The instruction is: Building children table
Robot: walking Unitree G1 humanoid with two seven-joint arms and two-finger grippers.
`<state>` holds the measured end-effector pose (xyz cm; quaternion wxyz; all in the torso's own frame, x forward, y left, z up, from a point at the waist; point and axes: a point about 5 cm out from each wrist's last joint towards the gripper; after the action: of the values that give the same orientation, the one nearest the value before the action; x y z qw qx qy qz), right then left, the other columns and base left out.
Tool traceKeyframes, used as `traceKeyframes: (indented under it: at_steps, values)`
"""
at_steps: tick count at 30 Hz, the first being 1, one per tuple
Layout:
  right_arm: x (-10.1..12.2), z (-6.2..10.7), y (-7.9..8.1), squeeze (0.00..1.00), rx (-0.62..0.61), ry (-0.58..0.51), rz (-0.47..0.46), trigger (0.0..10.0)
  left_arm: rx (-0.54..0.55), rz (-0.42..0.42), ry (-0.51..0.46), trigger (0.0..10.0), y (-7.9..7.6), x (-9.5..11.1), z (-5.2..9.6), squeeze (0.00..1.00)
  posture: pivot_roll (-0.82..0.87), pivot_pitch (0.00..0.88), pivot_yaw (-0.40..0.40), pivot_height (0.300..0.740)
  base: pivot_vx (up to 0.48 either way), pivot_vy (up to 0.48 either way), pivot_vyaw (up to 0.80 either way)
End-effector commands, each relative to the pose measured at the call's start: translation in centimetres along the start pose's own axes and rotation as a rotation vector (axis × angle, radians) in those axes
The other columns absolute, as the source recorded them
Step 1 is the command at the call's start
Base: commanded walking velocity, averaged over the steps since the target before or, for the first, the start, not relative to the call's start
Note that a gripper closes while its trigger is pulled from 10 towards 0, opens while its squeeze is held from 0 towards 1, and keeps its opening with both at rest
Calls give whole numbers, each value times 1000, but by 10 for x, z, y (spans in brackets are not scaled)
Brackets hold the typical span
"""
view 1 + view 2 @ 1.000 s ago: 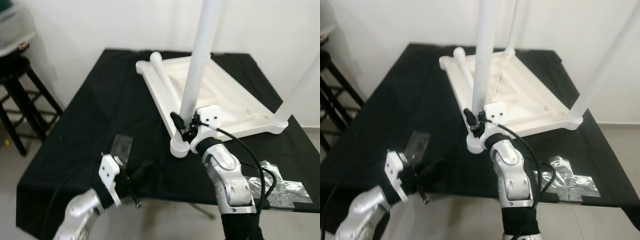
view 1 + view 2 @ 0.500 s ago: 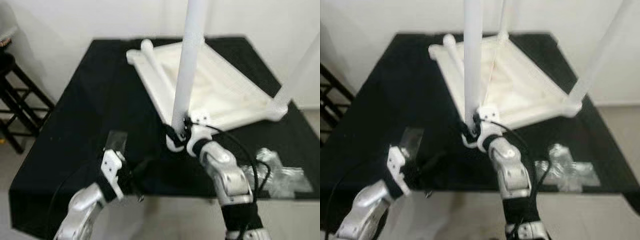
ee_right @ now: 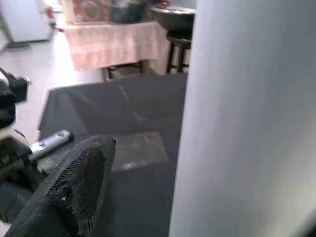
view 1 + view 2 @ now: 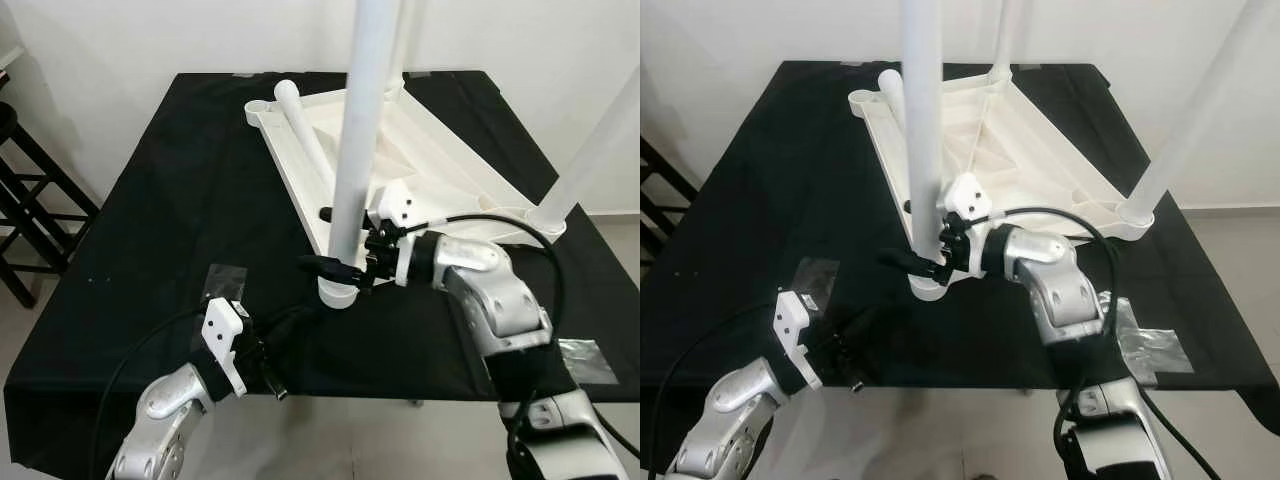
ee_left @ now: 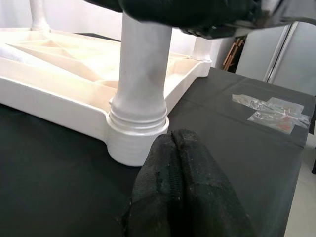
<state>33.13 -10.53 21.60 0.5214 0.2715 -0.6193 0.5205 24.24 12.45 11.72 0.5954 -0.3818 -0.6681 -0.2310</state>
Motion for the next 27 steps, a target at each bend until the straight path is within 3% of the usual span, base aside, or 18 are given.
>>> traceKeyframes:
  at_steps: [1,2,3,4,5,14,19,22,23,24,25,26,27]
  values:
    - [1,-5,4,0,60,-50,-12,10000,9,11,22,10000,0,-6,3,0,34,108,0,740,0,0,0]
    - [1,-5,4,0,60,-50,-12,10000,9,11,22,10000,0,-6,3,0,34,108,0,740,0,0,0]
    - [1,-5,0,0,63,-60,-27,3529,8,10,22,10000,0,-6,3,0,36,106,1,740,0,0,0]
    - [1,-5,0,0,63,-60,-27,3529,8,10,22,10000,0,-6,3,0,36,106,1,740,0,0,0]
    - [0,-3,-5,0,81,-71,-37,0,8,11,23,10000,0,-6,3,0,37,106,0,740,0,0,0]
    - [-10,8,-16,0,57,-67,-85,0,7,14,21,10000,-1,-6,3,0,32,112,0,740,0,0,0]
    - [-22,17,-14,0,-54,-66,-122,0,6,14,21,10000,-1,-5,4,0,32,118,4,740,0,0,0]
    - [-35,19,-6,0,-163,-2,-140,0,6,13,21,10000,-1,-5,5,0,28,126,-2,740,0,0,0]
    - [-44,16,1,0,-258,53,-166,0,6,14,21,10000,-1,-4,6,0,23,132,-3,740,0,0,0]
    - [-58,13,7,0,-517,151,-221,0,7,14,20,10000,-1,-4,6,0,23,137,-5,740,0,0,0]
    - [-58,13,7,0,-517,151,-221,0,7,14,20,10000,-1,-4,6,0,23,137,-5,740,0,0,0]
    - [-66,13,11,0,-698,226,-259,0,7,14,20,10000,-1,-4,7,0,23,139,-4,740,0,0,0]
    - [-71,11,32,0,-787,280,-270,0,7,13,20,10000,-1,-3,8,0,25,146,-3,740,0,0,0]
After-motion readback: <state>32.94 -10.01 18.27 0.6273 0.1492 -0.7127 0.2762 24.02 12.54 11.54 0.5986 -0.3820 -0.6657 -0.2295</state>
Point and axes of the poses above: a point about 5 cm out from each wrist's last joint towards the gripper, its own z axis pointing back from the gripper into the wrist, its own x axis along the axis of the wrist's last joint, y = z × x, and after that the axes turned 11 degrees about z, right-handed
